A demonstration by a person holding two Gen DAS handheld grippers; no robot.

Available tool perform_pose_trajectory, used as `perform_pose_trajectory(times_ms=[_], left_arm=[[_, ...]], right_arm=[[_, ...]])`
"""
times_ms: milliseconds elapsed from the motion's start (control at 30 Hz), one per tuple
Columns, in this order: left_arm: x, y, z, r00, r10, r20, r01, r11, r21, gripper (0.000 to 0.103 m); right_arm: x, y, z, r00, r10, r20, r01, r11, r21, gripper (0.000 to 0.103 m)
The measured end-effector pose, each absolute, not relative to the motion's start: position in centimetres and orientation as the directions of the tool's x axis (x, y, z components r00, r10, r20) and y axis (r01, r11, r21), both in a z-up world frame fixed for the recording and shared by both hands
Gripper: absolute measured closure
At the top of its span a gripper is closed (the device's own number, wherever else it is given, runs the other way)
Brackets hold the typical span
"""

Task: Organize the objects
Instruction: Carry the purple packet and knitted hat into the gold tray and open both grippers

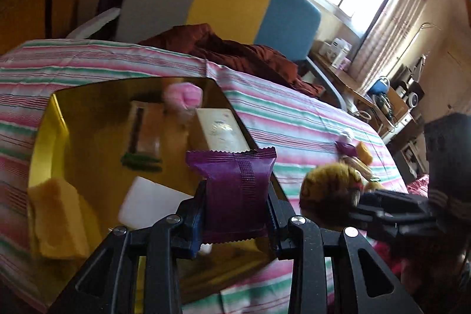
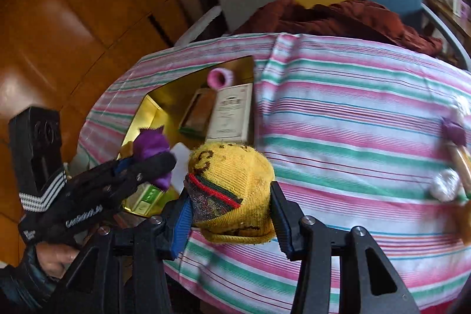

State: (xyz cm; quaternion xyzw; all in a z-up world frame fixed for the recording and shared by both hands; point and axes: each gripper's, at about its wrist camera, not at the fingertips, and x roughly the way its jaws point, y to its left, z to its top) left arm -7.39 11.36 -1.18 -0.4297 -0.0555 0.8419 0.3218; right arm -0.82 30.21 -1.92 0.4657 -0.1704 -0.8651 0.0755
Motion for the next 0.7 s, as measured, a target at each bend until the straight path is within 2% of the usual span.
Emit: perform_pose_trajectory(times_ms=[233,267,300,333,367,500,700], left_arm=[[-10.9,10.5,0.0,-0.474,0.548,-0.690,-0.448,-0.824,-0.346,0.066],[-11.6,10.6,0.2,-0.485,0.540,-0.688,-0.445,-0.830,-0.338,0.062],[-12.3,10.7,0.5,-0.494,0.534,-0.686,-0.437,-0.835,-0.335,0.048],[-12.8,10.7,0.6,-0.502,0.528,-0.685,-0.427,-0.840,-0.335,0.029],[-13.6,10.7,0.8,-0.505,0.528,-0.683,-0.416,-0.842,-0.344,0.025],[-14.6,10.5,0.7,-0.522,0.514,-0.681,-0.391,-0.853,-0.345,0.024],[-12.4,9.4,-1.1,-0.527,0.480,-0.702,-0.367,-0.873,-0.321,0.024]], right_arm=[[-2.6,26.5,-3.4,-0.506,-0.298,-0.809,0.040,-0.946,0.323,0.052],[-2.7,26.3,-3.7,-0.505,-0.282,-0.815,0.035,-0.951,0.307,0.051],[-2.9,26.1,-4.0,-0.503,-0.266,-0.822,0.032,-0.957,0.290,0.047],[-3.0,25.9,-4.2,-0.499,-0.255,-0.828,0.029,-0.960,0.278,0.046],[-3.0,25.8,-4.4,-0.497,-0.241,-0.834,0.022,-0.964,0.266,0.042],[-2.7,26.0,-4.8,-0.501,-0.199,-0.842,0.003,-0.974,0.228,0.028],[-2.3,26.2,-4.9,-0.509,-0.183,-0.841,-0.006,-0.976,0.216,0.022]])
